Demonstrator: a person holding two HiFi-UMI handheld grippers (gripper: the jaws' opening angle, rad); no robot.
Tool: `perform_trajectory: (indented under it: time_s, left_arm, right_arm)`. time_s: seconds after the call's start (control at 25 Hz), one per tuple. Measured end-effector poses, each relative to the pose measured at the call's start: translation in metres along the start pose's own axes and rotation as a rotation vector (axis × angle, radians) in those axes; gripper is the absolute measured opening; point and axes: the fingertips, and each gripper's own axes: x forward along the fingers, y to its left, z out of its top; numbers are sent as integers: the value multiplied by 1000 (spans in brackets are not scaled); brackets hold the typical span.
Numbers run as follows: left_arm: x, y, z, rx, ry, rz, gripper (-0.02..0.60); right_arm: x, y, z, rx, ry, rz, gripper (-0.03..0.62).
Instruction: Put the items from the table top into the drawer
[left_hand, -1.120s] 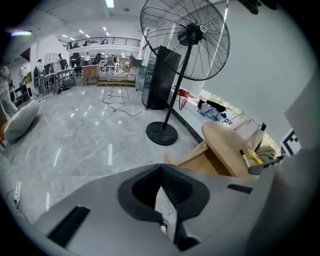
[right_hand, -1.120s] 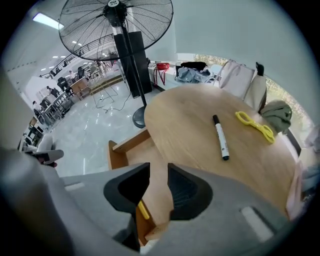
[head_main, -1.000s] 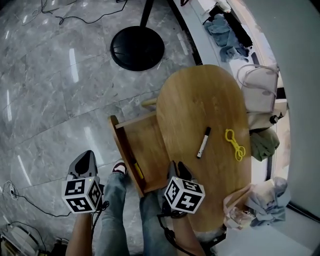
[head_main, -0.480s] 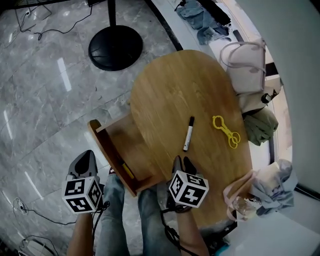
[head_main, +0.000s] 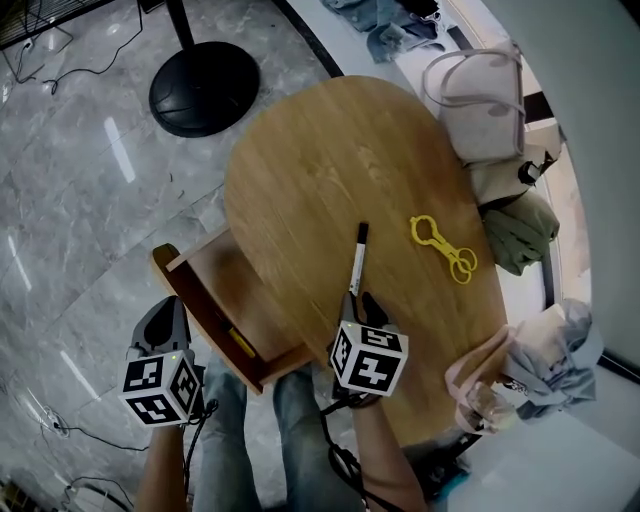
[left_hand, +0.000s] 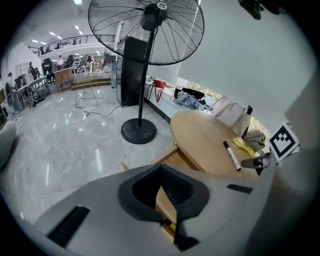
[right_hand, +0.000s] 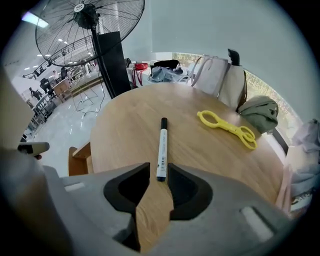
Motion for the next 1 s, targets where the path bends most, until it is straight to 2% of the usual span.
perform_trajectory:
  time_s: [0.56,1.0]
  left_arm:
    - [28,-29,10,28,24,-18,-6]
    - [34,-46,-3,-37,18,17,-6]
  right_arm:
    - [39,-12,22,-62,30,26,97]
    - [49,-13,24,-97,74,80,97]
